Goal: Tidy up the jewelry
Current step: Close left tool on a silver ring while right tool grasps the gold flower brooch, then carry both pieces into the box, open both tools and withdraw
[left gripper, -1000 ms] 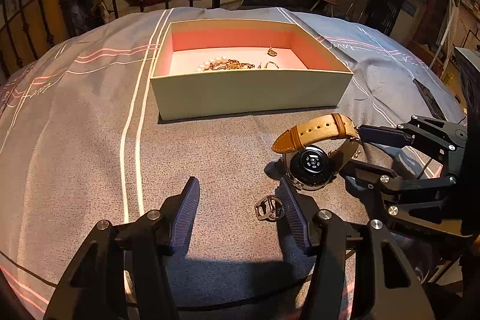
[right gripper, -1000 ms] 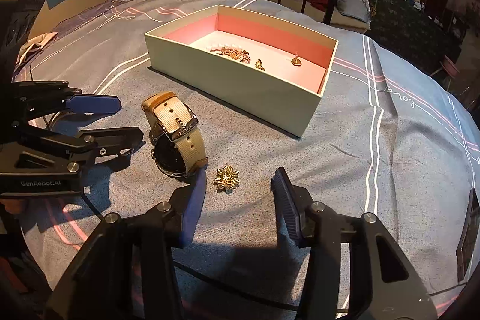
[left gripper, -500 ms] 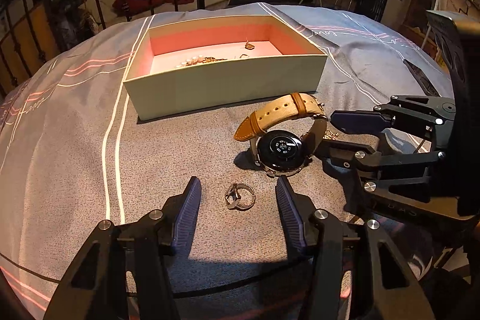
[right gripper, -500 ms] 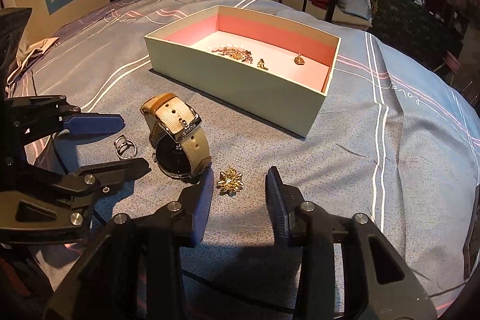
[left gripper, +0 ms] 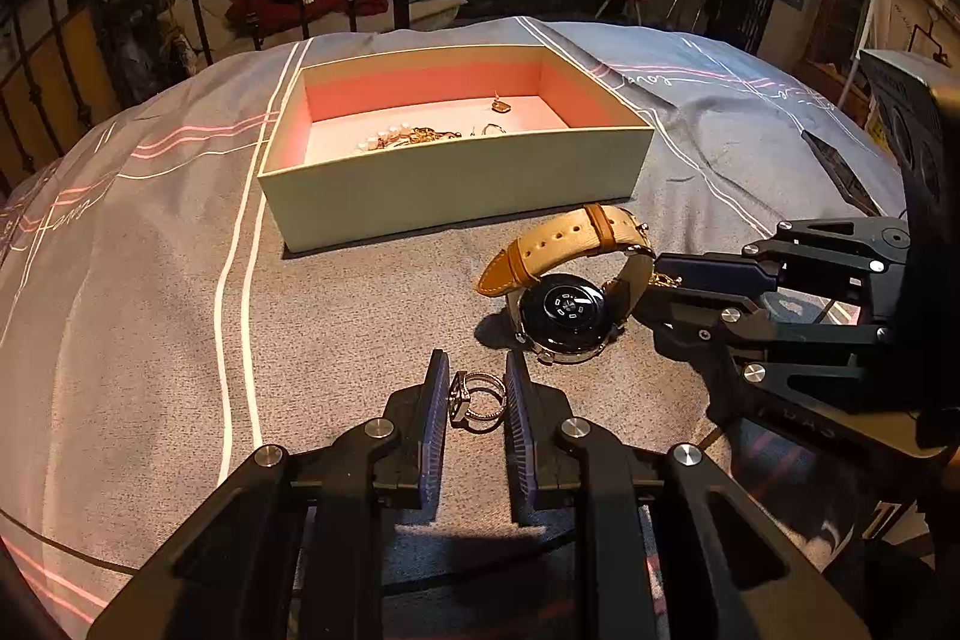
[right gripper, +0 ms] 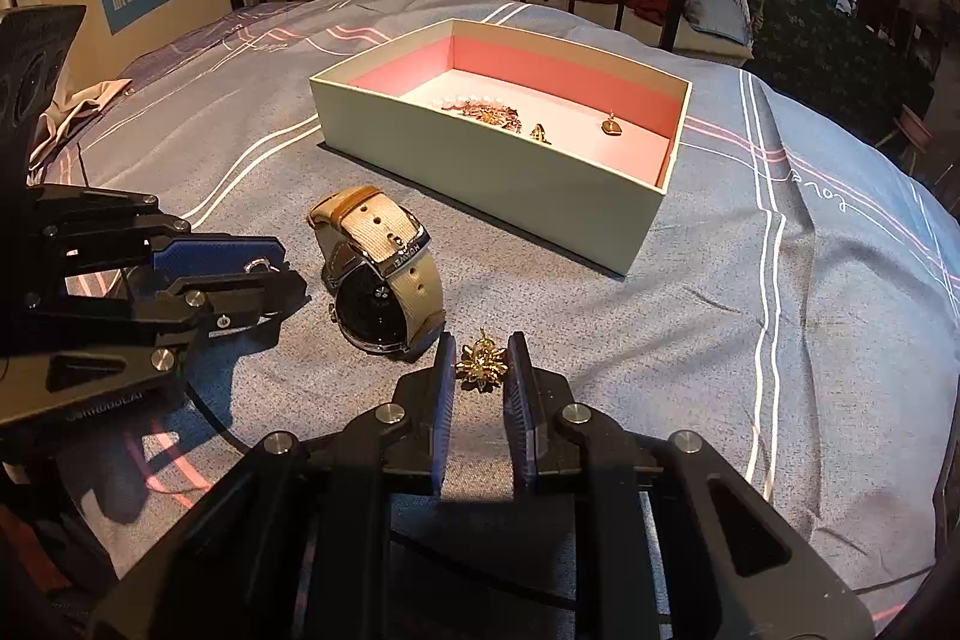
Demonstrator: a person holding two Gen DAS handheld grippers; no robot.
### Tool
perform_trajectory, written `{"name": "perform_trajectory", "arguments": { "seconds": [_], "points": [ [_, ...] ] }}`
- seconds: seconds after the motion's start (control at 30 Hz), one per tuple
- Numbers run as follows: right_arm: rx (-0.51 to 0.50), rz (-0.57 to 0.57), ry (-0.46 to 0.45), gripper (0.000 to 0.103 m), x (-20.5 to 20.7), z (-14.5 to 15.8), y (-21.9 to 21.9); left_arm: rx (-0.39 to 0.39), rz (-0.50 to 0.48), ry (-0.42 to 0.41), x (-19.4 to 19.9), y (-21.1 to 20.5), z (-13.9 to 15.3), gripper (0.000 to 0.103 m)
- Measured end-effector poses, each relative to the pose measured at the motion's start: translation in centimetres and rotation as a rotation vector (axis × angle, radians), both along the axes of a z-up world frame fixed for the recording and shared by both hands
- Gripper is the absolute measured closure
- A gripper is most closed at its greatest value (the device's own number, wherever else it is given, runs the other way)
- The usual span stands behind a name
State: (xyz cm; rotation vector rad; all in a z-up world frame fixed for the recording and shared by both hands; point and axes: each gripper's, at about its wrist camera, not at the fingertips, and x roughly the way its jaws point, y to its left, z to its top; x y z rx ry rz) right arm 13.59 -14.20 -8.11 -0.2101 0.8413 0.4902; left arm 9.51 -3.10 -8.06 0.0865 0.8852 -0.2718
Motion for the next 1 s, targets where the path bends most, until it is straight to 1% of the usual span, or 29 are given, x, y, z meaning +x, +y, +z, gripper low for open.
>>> {"name": "perform_trajectory", "arguments": {
  "seconds": [0.2, 0.27, 0.4, 0.5, 0.67, 0.77, 0.87, 1.0],
  "points": [
    [0.033, -0.020, -0.013, 0.084, -0.4, 0.8, -0.9, -0.041, 0.038, -0.018, 0.4, 1.4, 1.5, 0.084],
    [0.052, -0.021, -0.008, 0.084, -0.1, 1.2, -1.0, -0.041, 0.049, -0.027, 0.7, 1.6, 1.9, 0.084],
    [0.076, -0.029, -0.035, 0.084, 0.9, 2.6, -0.8, -0.053, 0.054, -0.041, 2.2, 1.7, 3.1, 0.084],
    [0.092, -0.051, -0.054, 0.084, 2.2, 3.8, -0.6, -0.060, 0.059, -0.062, 3.7, 1.4, 4.1, 0.084],
    [0.139, -0.102, -0.058, 0.084, 5.1, 5.2, -0.7, -0.083, 0.074, -0.097, 6.5, 0.9, 6.1, 0.084],
    [0.136, -0.127, -0.084, 0.084, 6.7, 5.9, -0.4, -0.104, 0.097, -0.108, 8.5, 0.8, 7.1, 0.084],
    [0.131, -0.133, -0.096, 0.084, 8.4, 6.5, 0.0, -0.090, 0.115, -0.114, 10.3, 0.3, 7.4, 0.084],
    [0.122, -0.129, -0.093, 0.084, 10.2, 6.9, 0.7, -0.084, 0.131, -0.100, 12.5, -0.1, 7.2, 0.084]
  ]
}}
